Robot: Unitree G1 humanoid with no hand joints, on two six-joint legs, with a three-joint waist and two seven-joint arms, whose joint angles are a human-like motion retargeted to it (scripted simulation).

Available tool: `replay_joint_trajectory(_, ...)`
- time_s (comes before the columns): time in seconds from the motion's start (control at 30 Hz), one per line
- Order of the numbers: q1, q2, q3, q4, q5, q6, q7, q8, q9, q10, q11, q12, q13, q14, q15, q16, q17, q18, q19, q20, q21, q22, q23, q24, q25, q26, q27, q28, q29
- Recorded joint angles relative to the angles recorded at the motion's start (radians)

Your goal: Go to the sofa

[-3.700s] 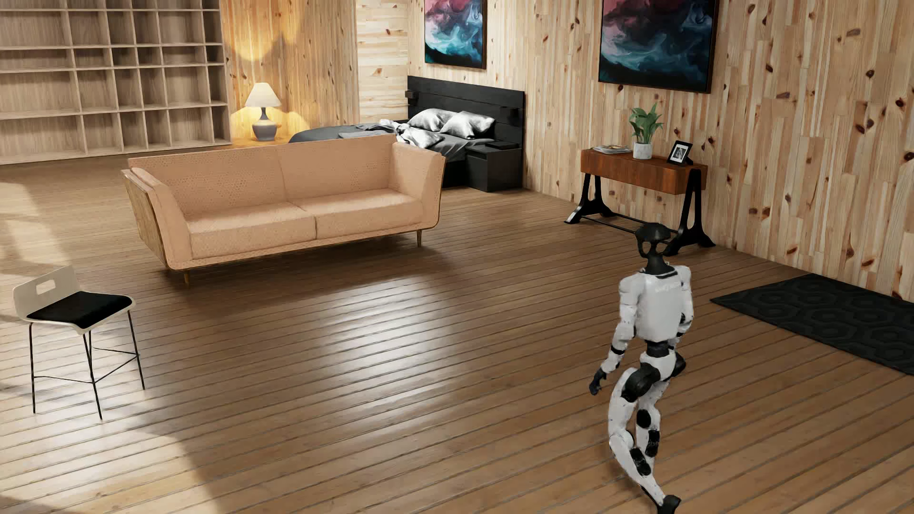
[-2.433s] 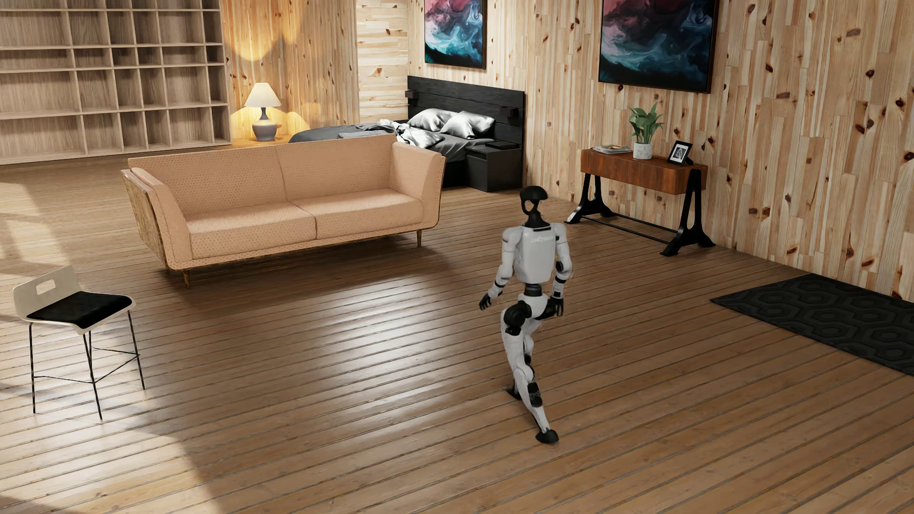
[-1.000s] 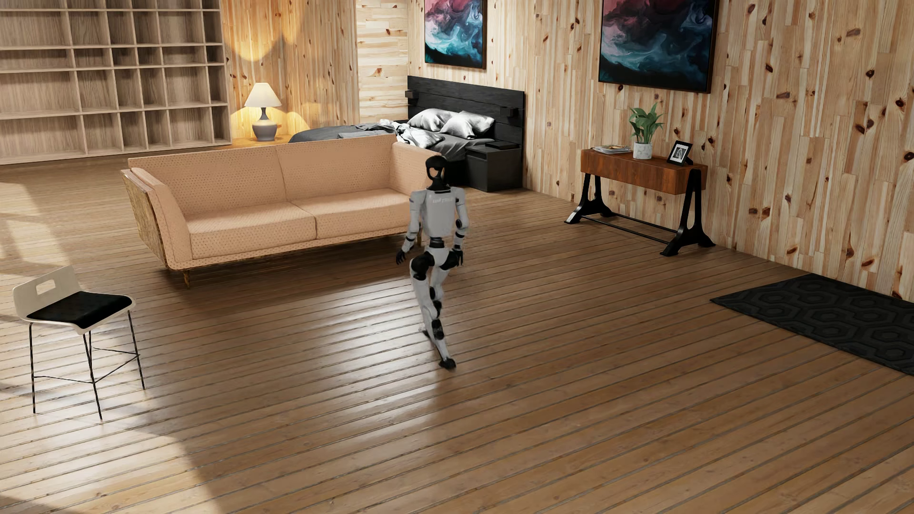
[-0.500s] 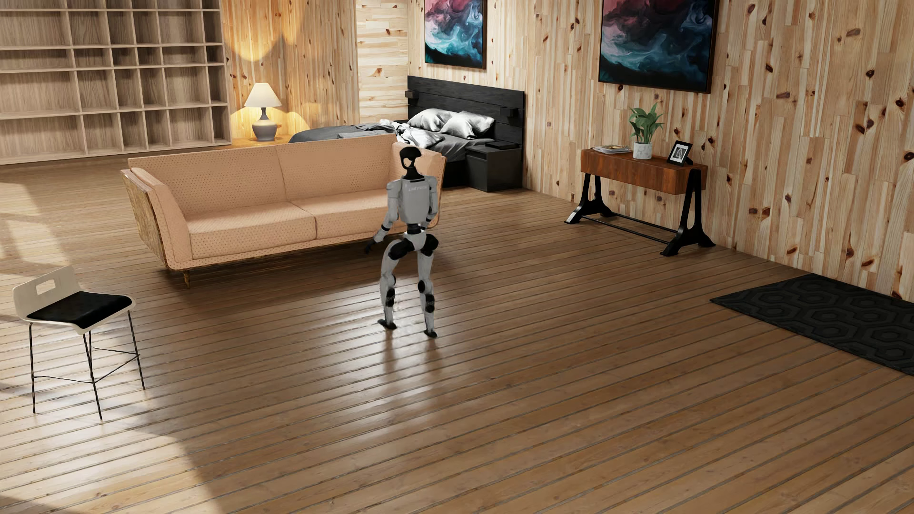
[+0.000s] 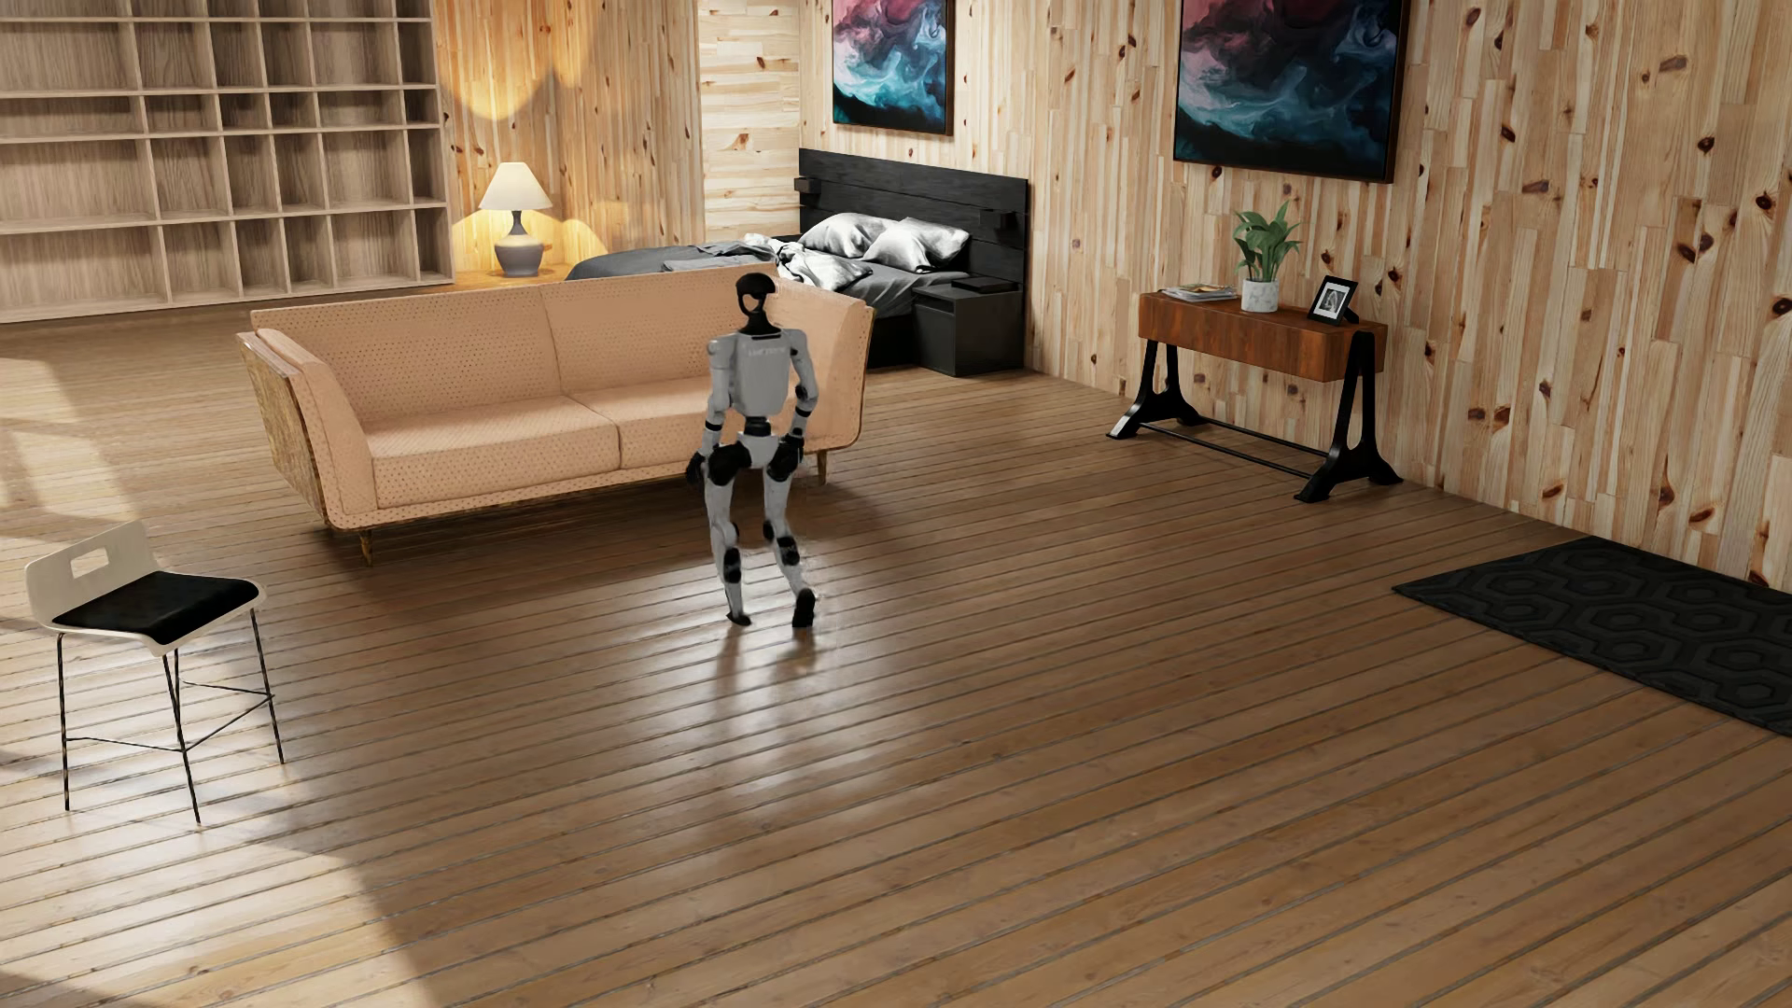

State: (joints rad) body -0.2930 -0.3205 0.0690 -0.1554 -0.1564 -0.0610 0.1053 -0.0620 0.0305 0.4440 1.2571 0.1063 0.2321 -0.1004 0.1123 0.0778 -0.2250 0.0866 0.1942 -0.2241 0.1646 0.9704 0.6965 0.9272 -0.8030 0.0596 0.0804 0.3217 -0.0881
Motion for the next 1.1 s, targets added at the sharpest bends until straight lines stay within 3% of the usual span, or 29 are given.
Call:
replay_joint_trajectory(0.03, 0.036, -0.057, -0.01, -0.016, -0.021, -0.007, -0.011, -0.008, 0.004, 0.001, -0.028, -0.037, 0.021, -0.029, -0.081, -0.006, 0.021, 0.004, -0.007, -0.002, -0.044, 0.0, -0.018, 0.001, 0.039, -0.007, 0.031, 0.001, -0.029)
replay_joint_trajectory(0.07, 0.07, -0.104, -0.021, -0.031, -0.033, -0.011, -0.026, -0.014, 0.008, 0.004, -0.097, -0.07, 0.038, -0.056, -0.156, -0.011, 0.037, 0.007, -0.049, 0.002, -0.082, -0.01, -0.034, -0.007, 0.068, -0.017, 0.057, 0.003, -0.053)
replay_joint_trajectory(0.13, 0.134, -0.17, -0.042, -0.048, -0.052, -0.015, -0.063, -0.045, 0.011, 0.0, -0.328, -0.131, 0.061, -0.101, -0.246, -0.016, 0.058, 0.011, -0.096, -0.005, -0.114, -0.05, -0.053, -0.023, 0.084, -0.041, 0.082, 0.01, -0.067)
replay_joint_trajectory(0.2, 0.201, -0.196, -0.057, -0.058, -0.053, -0.015, -0.095, -0.091, 0.008, -0.029, -0.623, -0.174, 0.058, -0.13, -0.231, -0.013, 0.059, 0.012, -0.118, -0.029, -0.094, -0.099, -0.034, -0.035, 0.059, -0.068, 0.083, 0.017, -0.037)
replay_joint_trajectory(0.23, 0.237, -0.196, -0.061, -0.06, -0.037, -0.014, -0.11, -0.099, 0.005, -0.052, -0.779, -0.188, 0.054, -0.139, -0.204, -0.013, 0.057, 0.012, -0.099, -0.04, -0.08, -0.121, -0.021, -0.044, 0.036, -0.078, 0.081, 0.019, -0.015)
replay_joint_trajectory(0.27, 0.273, -0.186, -0.064, -0.061, -0.018, -0.012, -0.123, -0.097, 0.002, -0.074, -0.931, -0.2, 0.051, -0.144, -0.179, -0.015, 0.057, 0.012, -0.049, -0.052, -0.075, -0.139, -0.014, -0.054, 0.016, -0.085, 0.079, 0.02, 0.002)
replay_joint_trajectory(0.33, 0.335, -0.187, -0.068, -0.064, -0.001, -0.008, -0.148, -0.092, -0.003, -0.083, -1.058, -0.213, 0.054, -0.169, -0.192, -0.022, 0.069, 0.008, 0.012, -0.075, -0.095, -0.153, -0.015, -0.067, 0.006, -0.087, 0.075, 0.024, 0.005)
replay_joint_trajectory(0.43, 0.425, -0.17, -0.077, -0.035, 0.02, 0.003, -0.174, -0.106, -0.019, -0.067, -0.967, -0.191, 0.05, -0.15, -0.037, -0.022, 0.102, -0.005, -0.113, -0.09, -0.12, -0.13, -0.002, -0.077, 0.001, -0.064, 0.081, 0.025, -0.001)
replay_joint_trajectory(0.5, 0.447, -0.134, -0.083, 0.005, 0.048, 0.026, -0.177, -0.129, -0.033, 0.002, -0.91, -0.152, 0.039, -0.056, -0.017, -0.018, 0.124, -0.005, -0.164, -0.085, -0.131, -0.078, 0.023, -0.077, -0.007, -0.026, 0.093, 0.009, 0.001)
replay_joint_trajectory(0.6, 0.339, -0.045, -0.094, 0.099, 0.116, 0.069, -0.16, -0.188, -0.041, 0.301, -0.899, -0.101, 0.009, 0.197, -0.104, 0.018, 0.161, -0.079, -0.207, -0.111, -0.146, -0.002, 0.048, -0.049, -0.01, 0.024, 0.095, -0.093, -0.005)
replay_joint_trajectory(0.67, 0.191, 0.003, -0.101, 0.215, 0.162, 0.1, -0.115, -0.242, -0.036, 0.579, -0.888, -0.091, -0.009, 0.378, -0.159, 0.08, 0.174, -0.223, -0.23, -0.164, -0.141, 0.004, 0.044, -0.005, -0.009, 0.006, 0.074, -0.162, -0.012)
replay_joint_trajectory(0.7, 0.116, 0.026, -0.099, 0.267, 0.188, 0.116, -0.107, -0.262, -0.033, 0.691, -0.882, -0.08, -0.014, 0.414, -0.187, 0.109, 0.174, -0.263, -0.235, -0.169, -0.138, -0.01, 0.054, -0.002, -0.01, -0.003, 0.048, -0.173, -0.027)
replay_joint_trajectory(0.8, -0.069, 0.103, -0.086, 0.279, 0.256, 0.15, -0.133, -0.281, -0.023, 0.792, -0.868, -0.009, -0.08, 0.149, -0.257, 0.134, 0.183, -0.22, -0.249, -0.05, -0.144, -0.086, 0.096, -0.095, -0.029, 0.036, 0.043, -0.123, -0.053)
replay_joint_trajectory(0.87, -0.146, 0.15, -0.067, 0.293, 0.284, 0.157, -0.127, -0.259, -0.019, 0.654, -0.865, 0.029, -0.115, -0.024, -0.293, 0.117, 0.189, -0.189, -0.252, 0.031, -0.14, -0.131, 0.093, -0.163, -0.04, 0.067, 0.035, -0.078, -0.058)
replay_joint_trajectory(0.9, -0.17, 0.174, -0.054, 0.292, 0.294, 0.158, -0.123, -0.241, -0.018, 0.533, -0.874, 0.04, -0.126, -0.058, -0.304, 0.113, 0.184, -0.155, -0.252, 0.043, -0.125, -0.145, 0.078, -0.171, -0.041, 0.072, 0.021, -0.068, -0.056)
replay_joint_trajectory(0.93, -0.179, 0.198, -0.041, 0.276, 0.302, 0.158, -0.133, -0.22, -0.019, 0.378, -0.893, 0.047, -0.135, -0.075, -0.307, 0.11, 0.174, -0.123, -0.25, 0.043, -0.105, -0.151, 0.06, -0.166, -0.041, 0.072, 0.004, -0.067, -0.052)
replay_joint_trajectory(0.97, -0.178, 0.225, -0.028, 0.242, 0.308, 0.156, -0.174, -0.195, -0.021, 0.206, -0.921, 0.054, -0.143, -0.054, -0.303, 0.105, 0.163, -0.129, -0.248, 0.04, -0.084, -0.152, 0.043, -0.157, -0.039, 0.071, -0.011, -0.069, -0.046)
replay_joint_trajectory(1.0, -0.164, 0.252, -0.014, 0.183, 0.313, 0.152, -0.28, -0.165, -0.023, 0.051, -0.944, 0.061, -0.15, 0.045, -0.298, 0.098, 0.154, -0.137, -0.245, 0.038, -0.064, -0.149, 0.032, -0.148, -0.035, 0.07, -0.019, -0.071, -0.038)
replay_joint_trajectory(1.03, -0.142, 0.274, -0.004, 0.143, 0.319, 0.148, -0.377, -0.137, -0.022, -0.039, -0.95, 0.07, -0.156, 0.169, -0.301, 0.093, 0.15, -0.154, -0.243, 0.039, -0.047, -0.145, 0.028, -0.141, -0.031, 0.069, -0.021, -0.071, -0.032)
replay_joint_trajectory(1.1, -0.114, 0.31, 0.003, 0.148, 0.329, 0.144, -0.384, -0.089, -0.018, -0.009, -0.935, 0.084, -0.166, 0.143, -0.307, 0.081, 0.154, -0.128, -0.226, 0.038, -0.03, -0.128, 0.037, -0.125, -0.025, 0.073, -0.003, -0.075, -0.036)
